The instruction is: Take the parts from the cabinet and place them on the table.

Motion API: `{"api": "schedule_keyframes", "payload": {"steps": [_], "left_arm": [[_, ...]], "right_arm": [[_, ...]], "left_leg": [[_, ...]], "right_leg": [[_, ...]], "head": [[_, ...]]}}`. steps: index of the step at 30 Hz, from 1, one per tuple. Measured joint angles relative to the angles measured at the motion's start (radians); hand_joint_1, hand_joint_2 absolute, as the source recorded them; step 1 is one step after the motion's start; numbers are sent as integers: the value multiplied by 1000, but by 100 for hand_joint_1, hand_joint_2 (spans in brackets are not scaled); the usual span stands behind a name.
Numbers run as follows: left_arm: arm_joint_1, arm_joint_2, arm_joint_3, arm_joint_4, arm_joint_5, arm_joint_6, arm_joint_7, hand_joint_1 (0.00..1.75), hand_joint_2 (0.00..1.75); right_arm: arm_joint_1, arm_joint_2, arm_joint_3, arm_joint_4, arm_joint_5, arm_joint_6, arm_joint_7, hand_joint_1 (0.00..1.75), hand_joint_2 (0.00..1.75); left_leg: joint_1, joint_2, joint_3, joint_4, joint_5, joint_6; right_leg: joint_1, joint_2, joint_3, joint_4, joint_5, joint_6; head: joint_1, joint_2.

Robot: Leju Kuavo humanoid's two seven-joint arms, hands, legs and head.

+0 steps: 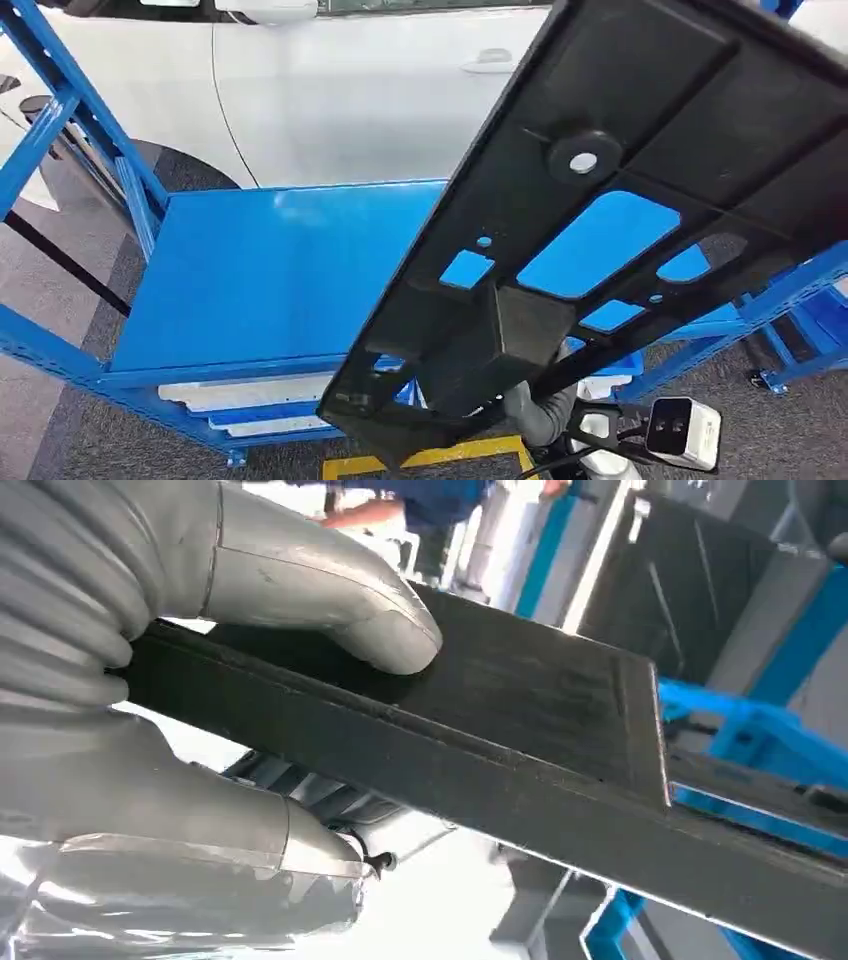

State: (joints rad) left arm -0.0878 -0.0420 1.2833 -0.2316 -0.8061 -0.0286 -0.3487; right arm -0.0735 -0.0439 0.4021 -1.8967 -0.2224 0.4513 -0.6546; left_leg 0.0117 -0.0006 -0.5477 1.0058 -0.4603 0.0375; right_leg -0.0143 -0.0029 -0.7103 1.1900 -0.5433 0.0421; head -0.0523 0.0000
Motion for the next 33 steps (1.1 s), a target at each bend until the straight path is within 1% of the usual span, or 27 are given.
{"api": "schedule_keyframes", "payload": {"steps": [1, 2, 3, 4, 6, 7, 8, 11, 12, 13, 14, 16, 17, 18, 19, 20, 21, 22, 23, 24, 26, 27, 28, 29, 31, 32, 33], "left_arm": [[0, 0, 0, 0, -5, 0, 2, 0, 175], [0, 2, 0, 0, -8, 0, 3, 0, 175], [1, 2, 0, 0, -11, 0, 7, 0, 175], [1, 2, 0, 0, -14, 2, 9, 0, 175], [1, 2, 0, 0, -17, 5, 12, 0, 175], [1, 2, 0, 0, -19, 8, 13, 0, 175], [1, 2, -1, 0, -23, 8, 14, 0, 175], [1, 5, -1, 0, -29, 8, 17, 0, 175], [3, 7, -1, 0, -33, 8, 19, 0, 175], [2, 8, -1, 0, -35, 8, 22, 0, 175], [2, 8, -2, 0, -35, 8, 23, 0, 175], [1, 10, -2, 0, -35, 8, 26, 0, 175], [1, 10, -2, 0, -35, 10, 28, 0, 175], [1, 11, -2, 0, -34, 12, 32, 0, 175], [1, 12, -2, 0, -34, 15, 36, 0, 175], [1, 12, -2, 0, -34, 18, 39, 0, 175], [0, 15, -2, 0, -34, 19, 43, 0, 175], [-3, 15, -2, 0, -35, 21, 45, 0, 175], [-7, 18, -2, 0, -35, 23, 47, 0, 175], [-9, 19, -2, 0, -35, 24, 47, 0, 175], [-8, 21, -2, 0, -38, 25, 51, 0, 175], [-6, 23, -2, 0, -39, 25, 53, 0, 175], [-7, 23, -2, 0, -42, 26, 54, 0, 175], [-8, 23, -2, 0, -45, 27, 57, 0, 175], [-9, 24, -2, 0, -45, 28, 62, 0, 175], [-9, 24, -2, 0, -45, 28, 67, 0, 175], [-8, 24, -2, 0, -44, 29, 72, 0, 175]], "right_arm": [[5, 0, 0, -3, 3, -1, 0, 175, 175], [12, 0, 0, -5, 3, -2, 0, 175, 175], [20, 0, 0, -8, 11, 2, -1, 175, 175], [28, 0, 0, -14, 16, 14, -1, 175, 175], [35, 2, -2, -29, 18, 51, -1, 175, 175], [35, 7, -6, -38, 18, 75, -1, 175, 175], [35, 12, -10, -45, 21, 93, -1, 175, 175], [44, 42, -46, -61, 37, 138, -1, 175, 175], [45, 49, -54, -63, 43, 145, -1, 175, 175], [44, 58, -61, -63, 45, 152, -1, 175, 175], [45, 61, -64, -63, 45, 155, -1, 175, 175], [49, 73, -78, -63, 46, 161, -1, 175, 175], [50, 76, -83, -63, 47, 162, -1, 175, 175], [50, 79, -87, -63, 47, 162, -1, 175, 175], [50, 81, -93, -61, 47, 161, -1, 175, 175], [47, 81, -96, -59, 42, 159, -1, 175, 175], [38, 81, -97, -54, 33, 159, -1, 175, 175], [28, 81, -98, -49, 23, 155, -1, 175, 175], [20, 81, -98, -45, 17, 153, -1, 175, 175], [11, 81, -99, -42, 13, 153, -1, 175, 175], [-1, 80, -99, -34, 2, 147, -1, 175, 175], [-3, 78, -99, -34, -2, 141, -1, 175, 175], [-4, 72, -100, -32, -5, 136, -1, 175, 175], [-5, 68, -99, -31, -13, 134, -1, 175, 175], [-6, 57, -99, -29, -25, 133, -1, 175, 175], [-6, 52, -99, -27, -31, 132, -1, 175, 175], [-9, 46, -99, -24, -39, 130, -1, 175, 175]], "left_leg": [[-1, 1, -13, 1, 8, 0], [-1, 1, -26, 2, 17, -1], [-1, 1, -37, 3, 24, -2], [-1, 1, -47, 4, 31, -4], [-1, 0, -65, 8, 43, -9], [-1, 0, -69, 11, 49, -13], [-6, -1, -75, 11, 54, -19], [0, 0, -74, 0, 79, -40], [-4, 0, -78, -1, 81, -47], [1, -1, -86, 13, 52, -50], [1, -1, -99, 56, -7, -54], [1, 0, -140, 207, -122, -60], [1, 0, -153, 274, -146, -63], [1, 0, -152, 312, -138, -65], [1, 0, -131, 306, -104, -64], [1, 0, -94, 265, -64, -64], [1, 0, -38, 190, -31, -61], [1, 0, 27, 101, -28, -58], [-3, -1, 88, 8, -69, -53], [-5, -4, 97, -11, -77, -42], [-10, -4, 81, -10, -68, -32], [-6, -4, 74, -14, -57, -24], [1, 3, 65, -18, -43, -17], [0, 4, 50, -18, -30, -7], [0, 5, 21, -17, -5, -3], [-1, 5, 3, -16, 8, -4], [-1, 5, -13, -15, 20, -5]], "right_leg": [[0, 0, -20, 77, -40, 3], [0, 0, -29, 135, -60, 4], [0, 0, -16, 145, -53, 4], [0, 0, 18, 112, -28, 1], [2, 0, 136, -49, 30, -9], [3, 1, 206, -146, 34, -17], [13, 1, 234, -203, 14, -22], [19, 3, 218, -197, 34, -41], [10, 1, 214, -208, 47, -51], [9, -5, 207, -213, 60, -57], [9, -4, 195, -214, 70, -68], [13, -5, 168, -213, 90, -71], [14, -6, 154, -210, 101, -72], [15, -6, 138, -208, 112, -72], [15, -6, 121, -203, 122, -70], [14, -6, 105, -198, 129, -68], [14, -6, 89, -191, 137, -65], [14, -5, 78, -183, 144, -61], [19, -5, 68, -174, 148, -55], [19, -7, 68, -172, 155, -48], [16, -9, 67, -176, 172, -38], [20, -8, 65, -179, 182, -31], [13, -2, 57, -171, 166, -25], [12, 1, 41, -141, 111, -18], [7, 1, -1, 3, -14, -6], [5, 1, -20, 81, -50, -1], [3, 1, -25, 132, -53, 2]], "head": [[0, 0], [0, 0], [0, 0], [0, 0], [0, 0], [0, 0], [0, 0], [0, 0], [0, 0], [0, 0], [0, 0], [0, 0], [0, 0], [0, 0], [0, 0], [0, 0], [0, 0], [0, 0], [0, 0], [0, 0], [0, 0], [0, 0], [0, 0], [0, 0], [0, 0], [0, 0], [0, 0]]}}
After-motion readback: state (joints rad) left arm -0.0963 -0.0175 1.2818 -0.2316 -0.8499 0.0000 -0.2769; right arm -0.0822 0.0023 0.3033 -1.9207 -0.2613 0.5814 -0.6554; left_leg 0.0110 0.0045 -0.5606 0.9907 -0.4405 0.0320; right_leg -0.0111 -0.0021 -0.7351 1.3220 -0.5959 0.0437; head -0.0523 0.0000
